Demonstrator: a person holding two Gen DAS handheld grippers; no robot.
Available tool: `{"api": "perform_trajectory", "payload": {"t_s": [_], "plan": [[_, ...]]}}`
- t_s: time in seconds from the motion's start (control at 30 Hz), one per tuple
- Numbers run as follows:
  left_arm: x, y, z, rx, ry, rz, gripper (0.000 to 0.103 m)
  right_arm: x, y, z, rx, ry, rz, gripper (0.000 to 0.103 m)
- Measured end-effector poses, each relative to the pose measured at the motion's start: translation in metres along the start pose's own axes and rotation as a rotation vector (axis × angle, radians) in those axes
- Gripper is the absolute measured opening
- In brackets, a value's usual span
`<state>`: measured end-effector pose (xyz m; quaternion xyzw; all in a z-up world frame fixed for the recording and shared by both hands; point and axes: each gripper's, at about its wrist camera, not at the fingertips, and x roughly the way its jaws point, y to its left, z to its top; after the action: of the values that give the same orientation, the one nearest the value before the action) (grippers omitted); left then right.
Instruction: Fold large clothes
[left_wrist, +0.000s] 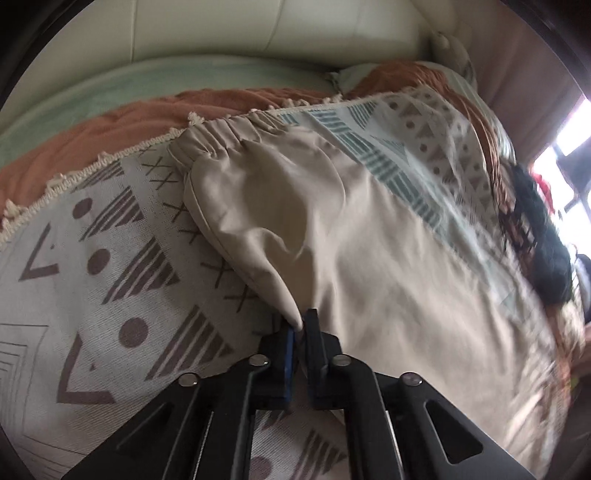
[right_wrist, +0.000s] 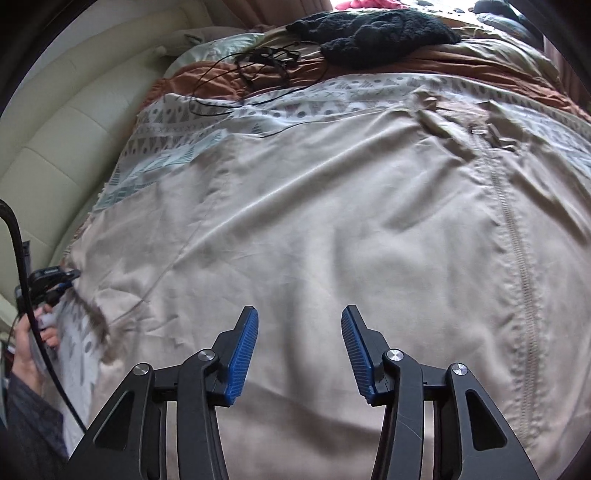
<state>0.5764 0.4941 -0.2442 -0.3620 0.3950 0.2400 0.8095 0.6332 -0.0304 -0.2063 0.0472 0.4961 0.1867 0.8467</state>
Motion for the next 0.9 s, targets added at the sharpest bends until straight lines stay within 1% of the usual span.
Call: {"api": "perform_trajectory", "payload": {"t_s": [0.03, 0.07, 0.13, 0.17, 0.27, 0.37, 0.4, 0.5, 0.57, 0.63, 0.67, 0.73, 0.8, 0.87, 0.9], "plan": [[-0.005, -0.001, 0.002, -0.010, -0.007, -0.010, 0.003, 0.002, 0.008, 0.000, 0.001, 0.006, 0.037, 0.041], [-0.011, -0.006, 0.004, -0.006, -0.020, -0.015, 0.003, 0.004, 0.016, 0.000, -0.003, 0.012, 0.066, 0.039], [-0.029, -0.021, 0.010, 0.034, -0.055, -0.026, 0.003, 0.008, 0.033, -0.001, -0.011, 0.017, 0.112, 0.033], [-0.037, -0.028, 0.012, 0.052, -0.067, -0.036, 0.003, 0.011, 0.045, -0.001, -0.015, 0.022, 0.153, 0.031], [-0.066, -0.049, 0.020, 0.094, -0.098, -0.075, 0.003, 0.023, 0.072, -0.004, -0.021, 0.045, 0.232, 0.023], [-0.103, -0.070, 0.022, 0.128, -0.157, -0.134, 0.002, 0.037, 0.093, -0.008, -0.036, 0.062, 0.277, 0.015], [-0.116, -0.078, 0.022, 0.137, -0.175, -0.164, 0.002, 0.042, 0.098, -0.010, -0.031, 0.074, 0.291, 0.012], [-0.147, -0.104, 0.020, 0.160, -0.205, -0.239, 0.002, 0.060, 0.106, -0.013, 0.013, 0.116, 0.363, 0.008], [-0.160, -0.121, 0.017, 0.190, -0.212, -0.279, 0.002, 0.069, 0.112, -0.015, 0.025, 0.135, 0.391, 0.008], [-0.174, -0.144, 0.009, 0.234, -0.200, -0.318, 0.002, 0.079, 0.120, -0.017, 0.010, 0.170, 0.375, 0.006], [-0.180, -0.153, 0.007, 0.245, -0.194, -0.325, 0.002, 0.085, 0.125, -0.019, 0.003, 0.191, 0.361, 0.005], [-0.193, -0.173, 0.001, 0.288, -0.210, -0.339, 0.002, 0.086, 0.130, -0.016, -0.022, 0.199, 0.355, 0.005], [-0.207, -0.191, -0.006, 0.331, -0.222, -0.369, 0.002, 0.077, 0.132, -0.015, -0.064, 0.208, 0.347, 0.005], [-0.217, -0.202, -0.014, 0.360, -0.226, -0.396, 0.002, 0.063, 0.126, -0.017, -0.079, 0.218, 0.328, 0.015], [-0.223, -0.210, -0.020, 0.379, -0.226, -0.413, 0.002, 0.050, 0.118, -0.019, -0.067, 0.212, 0.319, 0.029]]}}
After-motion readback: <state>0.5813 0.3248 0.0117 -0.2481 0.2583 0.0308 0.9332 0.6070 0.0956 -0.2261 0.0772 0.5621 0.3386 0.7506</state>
